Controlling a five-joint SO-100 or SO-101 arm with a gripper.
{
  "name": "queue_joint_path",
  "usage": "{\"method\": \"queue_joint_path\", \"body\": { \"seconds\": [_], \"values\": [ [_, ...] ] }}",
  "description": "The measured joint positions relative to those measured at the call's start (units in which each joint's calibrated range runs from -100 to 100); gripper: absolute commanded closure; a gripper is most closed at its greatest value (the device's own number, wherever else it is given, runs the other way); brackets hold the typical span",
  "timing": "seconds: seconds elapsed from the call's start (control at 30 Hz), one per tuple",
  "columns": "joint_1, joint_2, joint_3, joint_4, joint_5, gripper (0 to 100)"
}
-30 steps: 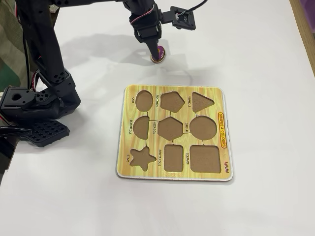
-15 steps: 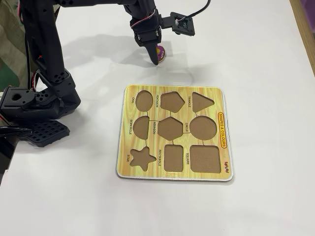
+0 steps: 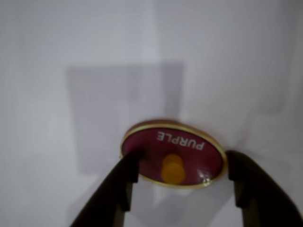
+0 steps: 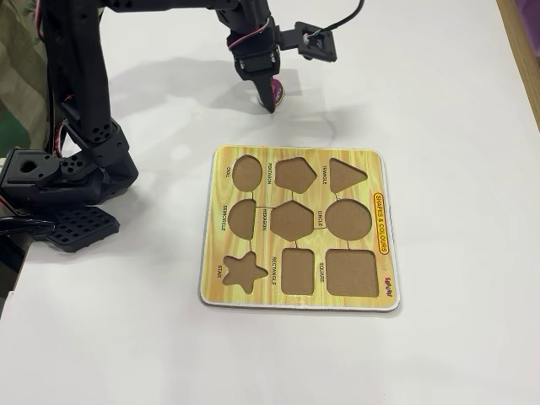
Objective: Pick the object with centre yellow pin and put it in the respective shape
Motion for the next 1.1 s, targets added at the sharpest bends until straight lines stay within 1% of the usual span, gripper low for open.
{"method": "queue_joint_path", "body": {
  "seconds": [0.57, 0.8, 1.1],
  "values": [
    [-0.1, 0.2, -0.4, -1.3, -0.1, 79],
    [-2.4, 0.2, -0.4, -1.3, -0.1, 79],
    [-2.9, -1.4, -0.4, -1.3, -0.1, 79]
  ]
}}
